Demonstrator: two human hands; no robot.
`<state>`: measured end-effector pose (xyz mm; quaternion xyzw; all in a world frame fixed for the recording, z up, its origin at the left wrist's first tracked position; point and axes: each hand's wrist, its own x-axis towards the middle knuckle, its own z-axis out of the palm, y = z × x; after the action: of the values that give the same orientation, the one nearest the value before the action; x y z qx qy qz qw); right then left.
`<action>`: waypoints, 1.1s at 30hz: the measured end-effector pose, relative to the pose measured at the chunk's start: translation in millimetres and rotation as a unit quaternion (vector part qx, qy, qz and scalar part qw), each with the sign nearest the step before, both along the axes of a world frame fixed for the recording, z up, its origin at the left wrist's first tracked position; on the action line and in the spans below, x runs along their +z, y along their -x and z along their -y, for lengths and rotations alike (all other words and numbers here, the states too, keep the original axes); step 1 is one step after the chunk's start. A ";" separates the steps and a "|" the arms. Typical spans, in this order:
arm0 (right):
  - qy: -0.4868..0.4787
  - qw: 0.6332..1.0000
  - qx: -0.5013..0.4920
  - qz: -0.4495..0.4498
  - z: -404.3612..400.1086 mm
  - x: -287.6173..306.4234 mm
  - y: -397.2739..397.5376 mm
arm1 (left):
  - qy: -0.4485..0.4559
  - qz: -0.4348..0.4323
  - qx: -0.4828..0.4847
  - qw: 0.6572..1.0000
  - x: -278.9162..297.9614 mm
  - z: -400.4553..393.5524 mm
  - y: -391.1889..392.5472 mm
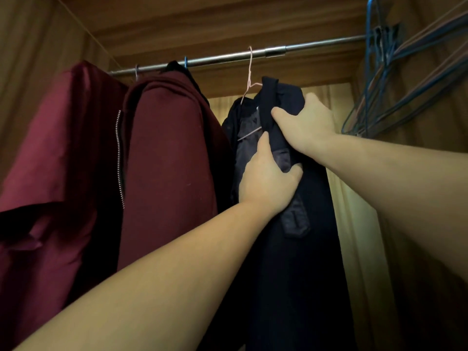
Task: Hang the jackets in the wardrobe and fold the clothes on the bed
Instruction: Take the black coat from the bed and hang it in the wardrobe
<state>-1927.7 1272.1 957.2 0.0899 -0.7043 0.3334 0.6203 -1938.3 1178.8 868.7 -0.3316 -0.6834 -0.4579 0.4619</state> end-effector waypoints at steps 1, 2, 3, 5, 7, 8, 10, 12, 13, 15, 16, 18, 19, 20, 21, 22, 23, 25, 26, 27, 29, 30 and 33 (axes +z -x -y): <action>0.005 1.000 -0.007 0.005 2.3 -2.3 -3.7 | 0.004 0.005 -0.002 1.000 -1.7 1.8 -4.0; 0.005 1.000 -0.017 0.010 4.7 -4.1 -8.0 | 0.008 0.010 -0.005 1.000 -2.1 3.9 -8.1; 0.001 0.999 -0.030 0.015 7.6 -5.8 -13.5 | 0.011 0.015 -0.009 1.000 -1.6 6.5 -12.4; -0.007 0.999 -0.046 0.027 14.5 -10.6 -26.9 | 0.018 0.025 -0.019 0.999 0.3 12.7 -22.4; -0.010 0.998 -0.046 0.037 20.5 -17.8 -42.0 | 0.024 0.030 -0.037 0.999 0.0 20.2 -33.2; -0.009 0.998 -0.046 0.044 22.3 -23.4 -50.4 | 0.028 0.033 -0.045 0.998 -1.1 24.4 -38.4; -0.005 0.996 -0.065 0.066 22.8 -38.5 -67.6 | 0.043 0.040 -0.053 0.997 -6.7 34.6 -49.0; -0.008 0.991 -0.090 0.100 20.1 -61.0 -86.6 | 0.063 0.037 -0.058 0.996 -18.6 45.8 -60.4; -0.007 0.988 -0.097 0.116 17.7 -73.9 -96.5 | 0.074 0.032 -0.064 0.995 -25.8 49.6 -66.6; 0.001 0.982 -0.118 0.145 15.9 -101.8 -118.4 | 0.102 0.028 -0.083 0.991 -42.4 58.7 -79.9; 0.007 0.978 -0.131 0.160 15.7 -115.2 -129.8 | 0.119 0.029 -0.092 0.988 -52.2 63.8 -86.5; 0.021 0.969 -0.156 0.189 17.4 -139.5 -155.0 | 0.155 0.022 -0.108 0.982 -73.8 73.9 -98.4; 0.024 0.964 -0.171 0.204 18.4 -149.0 -168.7 | 0.172 0.010 -0.112 0.979 -83.2 78.8 -104.7; 0.021 0.956 -0.193 0.219 19.3 -157.0 -183.1 | 0.188 -0.003 -0.114 0.975 -90.8 83.5 -110.6; 0.008 0.946 -0.221 0.236 20.6 -163.9 -197.6 | 0.205 -0.015 -0.112 0.972 -96.8 88.1 -115.7; -0.017 0.933 -0.255 0.255 22.2 -170.8 -212.3 | 0.226 -0.024 -0.107 0.968 -102.1 92.5 -120.4; -0.048 0.917 -0.286 0.275 24.0 -178.1 -227.3 | 0.249 -0.033 -0.100 0.963 -107.4 96.2 -125.4; -0.085 0.891 -0.321 0.310 27.1 -192.2 -257.4 | 0.287 -0.043 -0.109 0.951 -120.0 101.5 -135.7; -0.081 0.885 -0.323 0.325 28.7 -199.8 -273.3 | 0.297 -0.037 -0.129 0.945 -128.6 103.6 -141.4; -0.069 0.881 -0.322 0.338 30.7 -208.1 -289.5 | 0.304 -0.024 -0.149 0.940 -139.4 105.5 -146.8; -0.049 0.871 -0.333 0.357 35.5 -228.6 -324.8 | 0.321 0.013 -0.172 0.931 -166.7 108.1 -157.9; -0.042 0.863 -0.344 0.366 37.5 -240.5 -343.3 | 0.331 0.035 -0.179 0.926 -181.3 108.6 -164.2; -0.042 0.832 -0.384 0.398 41.8 -276.9 -398.3 | 0.354 0.082 -0.197 0.911 -219.7 103.9 -188.9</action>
<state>-1529.4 1230.3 680.3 -0.3023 -0.8812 0.0457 0.3606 -1749.4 1074.9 649.1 -0.5623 -0.7572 -0.2932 0.1566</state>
